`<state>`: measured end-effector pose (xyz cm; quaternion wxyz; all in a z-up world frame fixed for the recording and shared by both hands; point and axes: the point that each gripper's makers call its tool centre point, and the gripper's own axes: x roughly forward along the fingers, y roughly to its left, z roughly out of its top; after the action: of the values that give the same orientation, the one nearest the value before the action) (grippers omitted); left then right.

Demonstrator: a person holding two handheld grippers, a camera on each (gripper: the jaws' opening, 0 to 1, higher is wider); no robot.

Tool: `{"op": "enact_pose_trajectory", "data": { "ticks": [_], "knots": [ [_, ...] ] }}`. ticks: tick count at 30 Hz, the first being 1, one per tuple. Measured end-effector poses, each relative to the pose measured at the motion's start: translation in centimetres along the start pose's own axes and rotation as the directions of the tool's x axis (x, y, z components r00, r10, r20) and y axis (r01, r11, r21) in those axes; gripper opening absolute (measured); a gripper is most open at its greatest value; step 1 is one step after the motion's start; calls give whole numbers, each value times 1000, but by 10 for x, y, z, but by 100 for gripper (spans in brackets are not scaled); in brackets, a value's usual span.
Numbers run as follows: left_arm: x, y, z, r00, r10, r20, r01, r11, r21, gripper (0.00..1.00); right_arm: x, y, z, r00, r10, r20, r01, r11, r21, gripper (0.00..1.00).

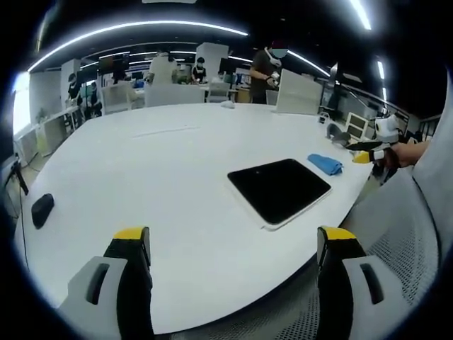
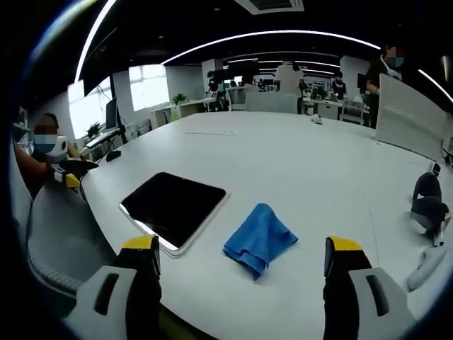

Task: Wipe the mirror surface with the cleaning cloth until all visible marks leave the cleaned area.

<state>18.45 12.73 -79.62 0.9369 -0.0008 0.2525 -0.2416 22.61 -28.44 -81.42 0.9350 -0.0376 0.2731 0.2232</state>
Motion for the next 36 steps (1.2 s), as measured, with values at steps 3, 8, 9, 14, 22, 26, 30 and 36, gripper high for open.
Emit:
{"op": "enact_pose_trajectory", "data": {
  "ticks": [3,8,9,14,22,26,30,36],
  "knots": [
    [0,1,-1,1000,-1,1,1,1000,0,99,0,0,0,1000,1,-1,-1,1000,-3,96],
    [0,-1,1,1000,-2,1,2,1000,-4,99,0,1,0,1000,4,-6,-4,1000,-11,96],
    [0,-1,1,1000,-1,1,1,1000,-3,99,0,0,1,1000,4,-3,-4,1000,-9,96],
    [0,-2,1,1000,-2,1,2,1000,-4,99,0,0,2,1000,3,-2,-3,1000,-14,96],
    [0,0,0,1000,-2,1,2,1000,-3,99,0,0,1,1000,2,-5,-2,1000,-9,96],
    [0,2,-1,1000,0,2,0,1000,-2,98,1,0,-1,1000,2,-7,-2,1000,-3,96],
    [1,4,-3,1000,0,3,0,1000,-2,98,1,0,-1,1000,1,-7,-1,1000,-4,96],
    [1,3,-3,1000,1,-1,-1,1000,0,98,2,-1,-2,1000,-2,-8,2,1000,-2,96]
  ]
}}
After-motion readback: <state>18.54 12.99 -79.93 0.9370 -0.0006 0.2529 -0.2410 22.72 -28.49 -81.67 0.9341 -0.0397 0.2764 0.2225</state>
